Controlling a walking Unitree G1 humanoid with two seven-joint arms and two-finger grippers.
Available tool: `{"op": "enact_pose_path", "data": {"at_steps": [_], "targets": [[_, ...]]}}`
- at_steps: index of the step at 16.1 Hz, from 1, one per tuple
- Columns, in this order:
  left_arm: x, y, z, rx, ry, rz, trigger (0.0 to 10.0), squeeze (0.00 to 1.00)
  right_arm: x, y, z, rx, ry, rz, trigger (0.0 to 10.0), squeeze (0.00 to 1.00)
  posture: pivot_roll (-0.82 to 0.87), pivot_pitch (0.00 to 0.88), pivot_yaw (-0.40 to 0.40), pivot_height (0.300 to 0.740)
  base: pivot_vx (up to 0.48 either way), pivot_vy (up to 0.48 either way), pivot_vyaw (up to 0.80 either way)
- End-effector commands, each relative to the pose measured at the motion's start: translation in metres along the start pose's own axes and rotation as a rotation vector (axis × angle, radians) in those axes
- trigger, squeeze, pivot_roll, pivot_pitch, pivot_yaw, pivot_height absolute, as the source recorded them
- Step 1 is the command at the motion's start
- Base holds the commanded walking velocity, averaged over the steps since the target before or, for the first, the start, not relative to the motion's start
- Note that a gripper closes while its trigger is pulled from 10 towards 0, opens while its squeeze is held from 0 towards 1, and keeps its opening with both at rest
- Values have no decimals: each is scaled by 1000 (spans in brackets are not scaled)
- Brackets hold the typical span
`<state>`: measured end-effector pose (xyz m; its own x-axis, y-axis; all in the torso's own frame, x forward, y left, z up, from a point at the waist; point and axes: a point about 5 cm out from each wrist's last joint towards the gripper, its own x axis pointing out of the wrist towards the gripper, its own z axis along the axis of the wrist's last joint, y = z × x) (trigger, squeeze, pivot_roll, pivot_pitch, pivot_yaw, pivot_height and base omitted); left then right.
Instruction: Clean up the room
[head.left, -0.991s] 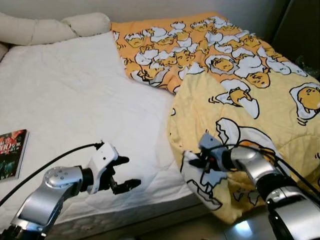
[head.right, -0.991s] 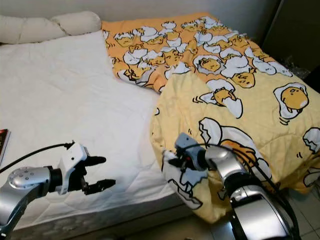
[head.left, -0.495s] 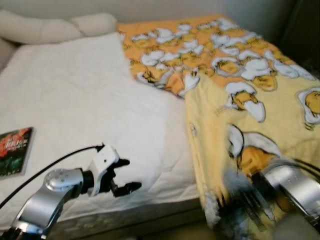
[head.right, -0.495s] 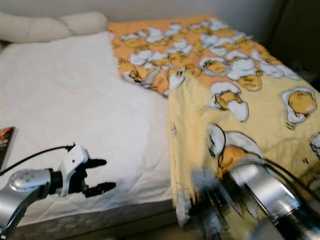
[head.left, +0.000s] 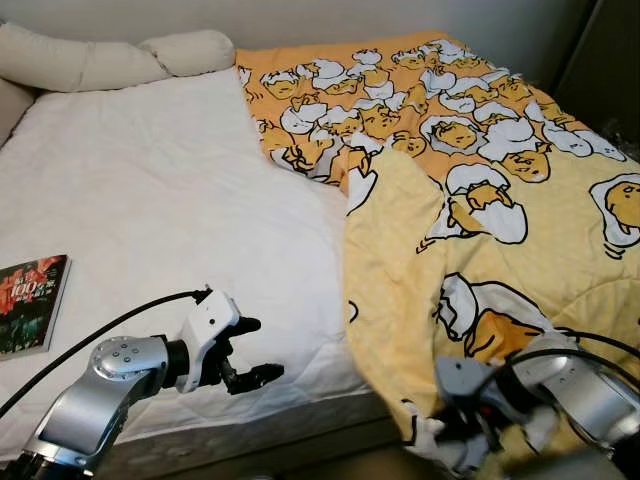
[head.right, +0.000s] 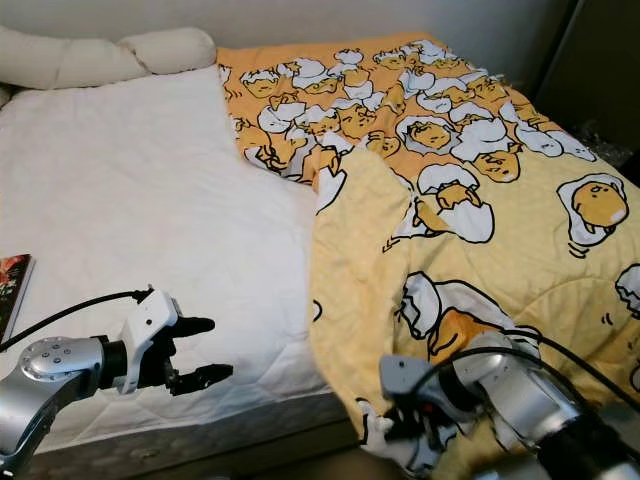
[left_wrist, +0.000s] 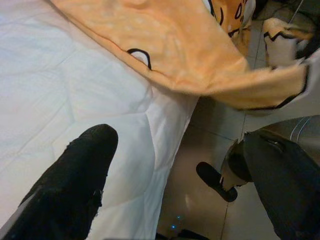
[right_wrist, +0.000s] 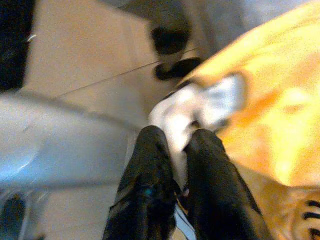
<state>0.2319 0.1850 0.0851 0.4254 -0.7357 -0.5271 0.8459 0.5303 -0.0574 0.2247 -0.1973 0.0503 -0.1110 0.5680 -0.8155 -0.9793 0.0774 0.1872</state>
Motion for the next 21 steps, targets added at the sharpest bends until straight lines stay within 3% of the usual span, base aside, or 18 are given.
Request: {"op": "enact_pose_path", "data": {"at_steps": [1, 5, 7, 8, 10, 11, 13, 16, 21], "targets": [[-2, 2, 2, 20, 15, 3, 10000, 0, -4, -9, 9, -18, -36, -55, 10000, 1000, 80, 0, 72, 740, 0, 0, 0], [-2, 0, 2, 21, 20, 0, 10000, 0, -11, -10, 30, -17, -179, -17, 10000, 1000, 82, 0, 72, 740, 0, 0, 0], [-2, 0, 2, 21, 21, 1, 10000, 0, -11, -19, 36, 4, -224, -85, 10000, 1000, 82, 0, 72, 740, 0, 0, 0], [-2, 0, 1, 22, 22, 3, 10000, 0, -8, -30, 39, 28, -234, -184, 10000, 1000, 82, 0, 70, 740, 0, 0, 0], [0, 1, 2, 29, 20, 17, 10000, 0, 0, -48, 43, 93, -232, -350, 10000, 1000, 83, 0, 66, 740, 0, 0, 0], [2, 1, 3, 37, 14, 29, 10000, 0, 10, -64, 50, 197, -286, -503, 10000, 1000, 86, 0, 63, 740, 0, 0, 0], [7, -2, 4, 44, 3, 43, 10000, 0, 30, -81, 60, 374, -370, -672, 10000, 1000, 103, 0, 57, 740, 0, 0, 0], [6, -10, 2, 46, 3, 50, 10000, 0, 53, -86, 73, 500, -401, -730, 10000, 1000, 143, 0, 42, 740, 0, 0, 0], [-3, -17, 6, 38, -54, 144, 10000, 0, 64, -95, 88, 584, -402, -866, 10000, 1000, 212, 0, 18, 740, 0, 0, 0]]}}
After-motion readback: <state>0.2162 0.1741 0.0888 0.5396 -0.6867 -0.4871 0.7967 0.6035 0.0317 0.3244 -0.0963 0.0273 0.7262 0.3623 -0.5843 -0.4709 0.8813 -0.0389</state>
